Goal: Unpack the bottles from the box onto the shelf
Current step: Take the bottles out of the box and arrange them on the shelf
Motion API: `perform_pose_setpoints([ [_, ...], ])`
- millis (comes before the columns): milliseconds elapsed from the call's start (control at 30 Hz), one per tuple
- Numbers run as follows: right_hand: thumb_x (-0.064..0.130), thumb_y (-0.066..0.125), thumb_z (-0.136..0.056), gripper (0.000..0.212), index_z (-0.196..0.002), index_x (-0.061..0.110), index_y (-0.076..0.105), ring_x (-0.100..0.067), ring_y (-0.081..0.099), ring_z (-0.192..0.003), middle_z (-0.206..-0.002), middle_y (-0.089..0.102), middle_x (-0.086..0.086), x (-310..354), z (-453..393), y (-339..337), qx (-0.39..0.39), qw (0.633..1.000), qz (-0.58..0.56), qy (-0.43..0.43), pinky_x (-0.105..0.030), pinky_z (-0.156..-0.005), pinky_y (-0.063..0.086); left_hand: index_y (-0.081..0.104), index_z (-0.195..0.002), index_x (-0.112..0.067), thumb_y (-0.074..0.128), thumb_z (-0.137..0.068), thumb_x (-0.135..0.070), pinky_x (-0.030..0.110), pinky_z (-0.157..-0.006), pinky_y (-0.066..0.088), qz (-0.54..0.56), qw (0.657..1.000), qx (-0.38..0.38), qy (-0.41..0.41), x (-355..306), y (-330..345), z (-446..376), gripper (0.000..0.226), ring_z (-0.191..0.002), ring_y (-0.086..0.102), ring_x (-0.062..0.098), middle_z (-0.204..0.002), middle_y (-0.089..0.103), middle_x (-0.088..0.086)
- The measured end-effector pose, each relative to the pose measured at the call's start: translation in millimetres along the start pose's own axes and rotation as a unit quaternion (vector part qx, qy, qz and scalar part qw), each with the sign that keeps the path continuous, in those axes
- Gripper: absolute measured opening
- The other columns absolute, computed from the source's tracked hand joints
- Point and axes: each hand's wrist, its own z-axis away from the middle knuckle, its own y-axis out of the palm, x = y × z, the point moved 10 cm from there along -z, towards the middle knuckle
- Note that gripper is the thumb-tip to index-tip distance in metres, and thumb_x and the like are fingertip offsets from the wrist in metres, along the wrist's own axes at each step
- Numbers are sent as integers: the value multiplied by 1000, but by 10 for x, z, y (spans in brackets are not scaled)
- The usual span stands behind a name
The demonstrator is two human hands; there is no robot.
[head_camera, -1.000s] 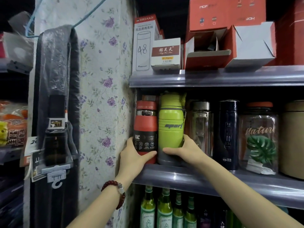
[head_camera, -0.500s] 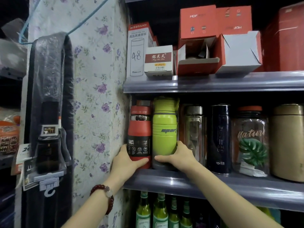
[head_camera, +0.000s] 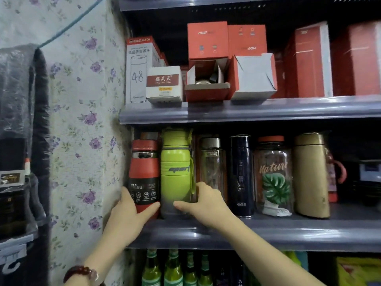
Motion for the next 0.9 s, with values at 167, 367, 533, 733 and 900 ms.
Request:
perform_pose_setpoints([
  [167, 37, 70, -81, 48, -123, 25, 50, -7, 53, -103, -114, 56, 8, -59, 421, -959, -249, 960, -42, -125, -25, -90, 45, 35, -140, -30, 70, -77, -38, 26, -104, 37, 139, 966, -56, 211, -1088, -48, 506, 72, -124, 46, 3, -133, 49, -13],
  [367, 31, 71, -82, 60, -132, 23, 41, 0, 48, -102, -112, 47, 13, -610, 382, -1158, -245, 966, -71, -47, -13, -87, 36, 23, -147, -18, 72, -75, -45, 32, -112, 32, 180, 975, 54, 122, -1436, 982, 443, 91, -136, 36, 16, -149, 36, 2],
  [533, 30, 72, -81, 54, -124, 12, 44, -17, 60, -104, -115, 63, -1, -960, 207, -980, -165, 984, -55, 35, -21, -79, 47, 11, -149, -6, 71, -78, -40, 34, -110, 29, 123, 990, 21, 61, -1362, 1148, 321, 98, -138, 30, 28, -151, 26, 14],
  [733, 38, 72, -80, 48, -106, 6, 47, -16, 54, -76, -95, 59, -4, -974, -10, -989, -162, 983, -20, 86, -22, -54, 40, 21, -140, 0, 74, -75, -41, 42, -98, 42, 76, 995, 64, -2, -1241, 1367, 91, 93, -124, 44, 37, -135, 42, 23],
  [900, 45, 75, -75, 54, -94, 9, 40, -22, 53, -72, -93, 58, -11, -979, -39, -993, -179, 977, 57, 97, -22, -44, 30, 32, -125, -1, 76, -75, -33, 40, -88, 46, 65, 997, 49, -3, -1242, 1347, -27, 73, -115, 53, 37, -127, 49, 22],
])
